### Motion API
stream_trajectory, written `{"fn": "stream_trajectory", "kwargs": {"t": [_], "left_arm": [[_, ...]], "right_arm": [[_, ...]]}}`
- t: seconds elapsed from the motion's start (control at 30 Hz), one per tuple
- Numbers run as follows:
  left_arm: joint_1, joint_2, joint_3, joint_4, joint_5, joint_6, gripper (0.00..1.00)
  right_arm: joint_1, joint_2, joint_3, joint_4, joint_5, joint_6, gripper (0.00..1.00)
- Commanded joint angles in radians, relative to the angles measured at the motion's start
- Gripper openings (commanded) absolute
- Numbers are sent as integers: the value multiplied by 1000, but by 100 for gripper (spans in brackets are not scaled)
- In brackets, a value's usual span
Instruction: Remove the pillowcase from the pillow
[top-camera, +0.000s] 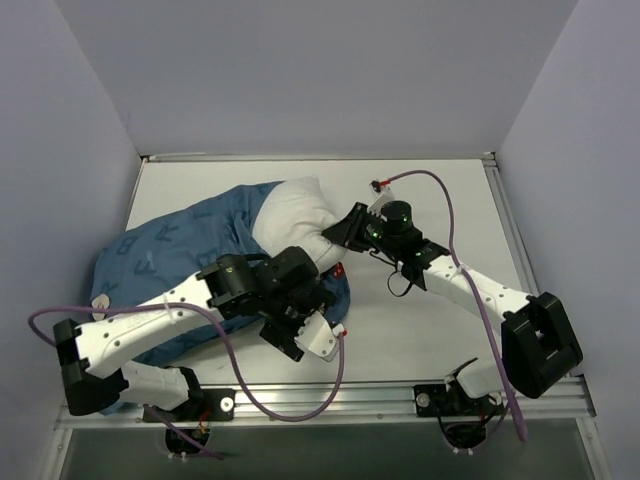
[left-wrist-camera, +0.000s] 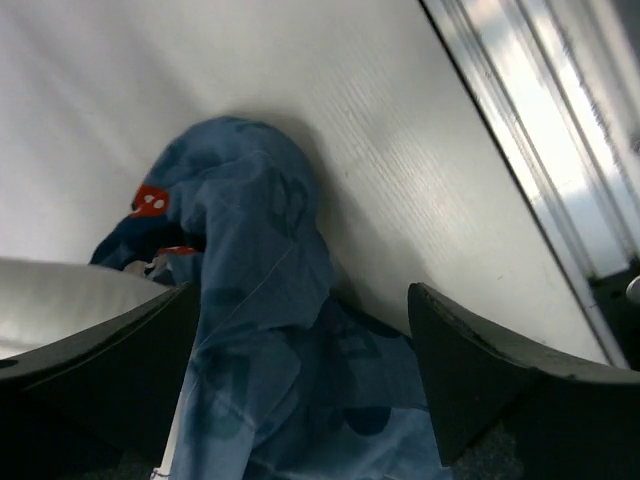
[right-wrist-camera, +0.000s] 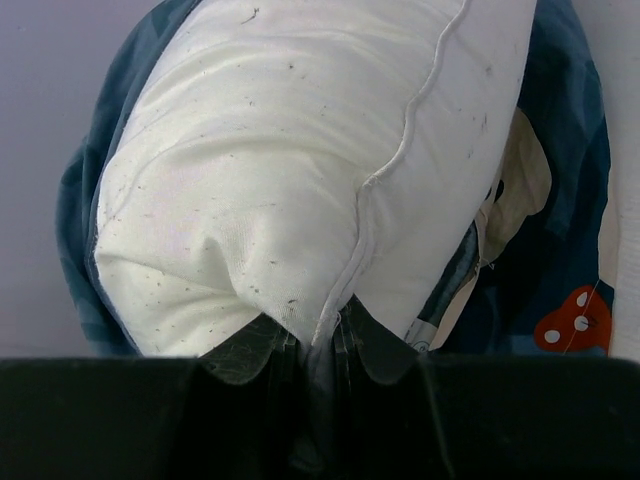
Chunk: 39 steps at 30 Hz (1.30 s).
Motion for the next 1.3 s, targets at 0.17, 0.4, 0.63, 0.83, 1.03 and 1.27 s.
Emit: {"fn": "stream_trajectory", "kwargs": {"t": [0.17,0.4,0.63,0.83,1.03,1.27], "left_arm": [[-16,31,-185,254,-288,244,82],[4,29,-320,423,-461,285,78],[78,-25,-358,134,-452,281,2],[237,-158,-472,-189,-460,380,2],[418,-190,-558,-208,-496,501,2],[605,-169,-556,-200,-472,650,9]], "right_arm": [[7,-65,104,15,1,1,0],[0,-78,73,39,-34,6,0],[-96,-143,16,-10,-58,-22,0],[-203,-245,-51,-146,-95,-94,0],[-231,-360,-218,-268,-86,-132,0],[-228,-455,-321,-370,-52,-149,0]]}}
